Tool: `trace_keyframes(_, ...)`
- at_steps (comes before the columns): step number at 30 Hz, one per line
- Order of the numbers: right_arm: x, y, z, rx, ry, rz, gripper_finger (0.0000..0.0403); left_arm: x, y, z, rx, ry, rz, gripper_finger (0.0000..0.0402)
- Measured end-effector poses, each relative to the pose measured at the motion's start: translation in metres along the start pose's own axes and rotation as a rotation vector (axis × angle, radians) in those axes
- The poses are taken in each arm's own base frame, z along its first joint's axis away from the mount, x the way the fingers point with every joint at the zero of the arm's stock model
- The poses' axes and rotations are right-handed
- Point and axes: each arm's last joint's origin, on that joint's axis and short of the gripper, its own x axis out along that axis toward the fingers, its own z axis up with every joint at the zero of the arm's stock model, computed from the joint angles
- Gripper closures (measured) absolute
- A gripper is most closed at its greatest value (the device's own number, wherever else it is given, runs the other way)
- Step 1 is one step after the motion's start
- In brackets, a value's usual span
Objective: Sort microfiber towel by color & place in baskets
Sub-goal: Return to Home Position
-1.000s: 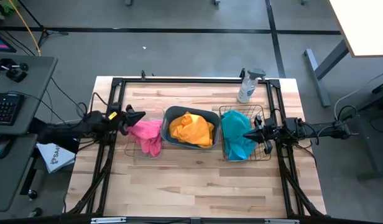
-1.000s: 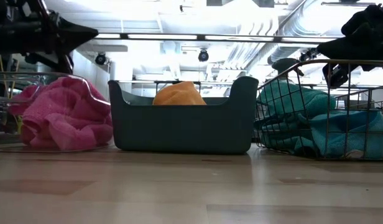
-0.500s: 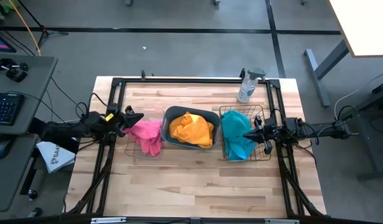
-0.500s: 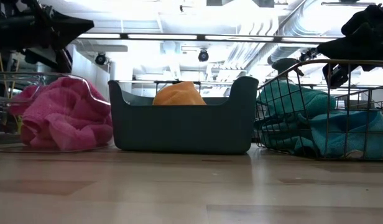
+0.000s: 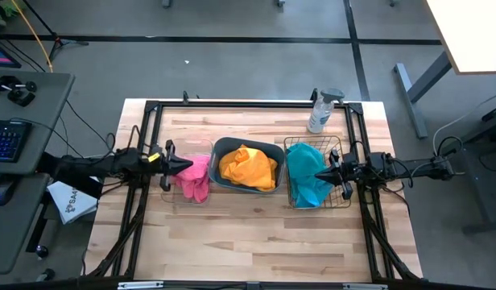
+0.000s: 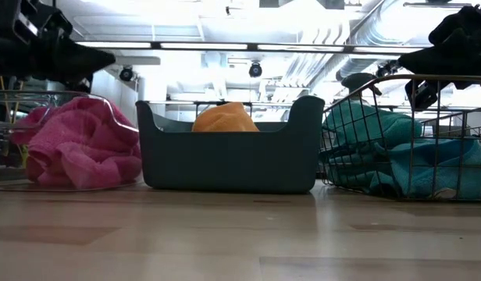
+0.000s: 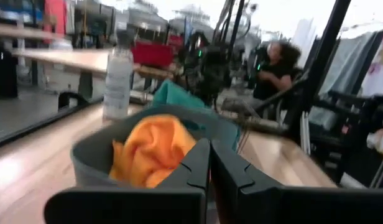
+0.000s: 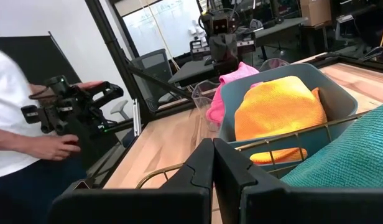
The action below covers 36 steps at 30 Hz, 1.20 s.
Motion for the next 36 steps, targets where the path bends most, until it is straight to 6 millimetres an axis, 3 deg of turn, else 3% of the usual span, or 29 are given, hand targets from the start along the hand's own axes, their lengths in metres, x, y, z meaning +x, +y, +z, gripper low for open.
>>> trace_keyframes(36,0.0,0.0,0.0001,0.0,0.0,0.0,0.0402,0.001,0.0006,-0.0036,-0.005,0.04,0.005,0.0401)
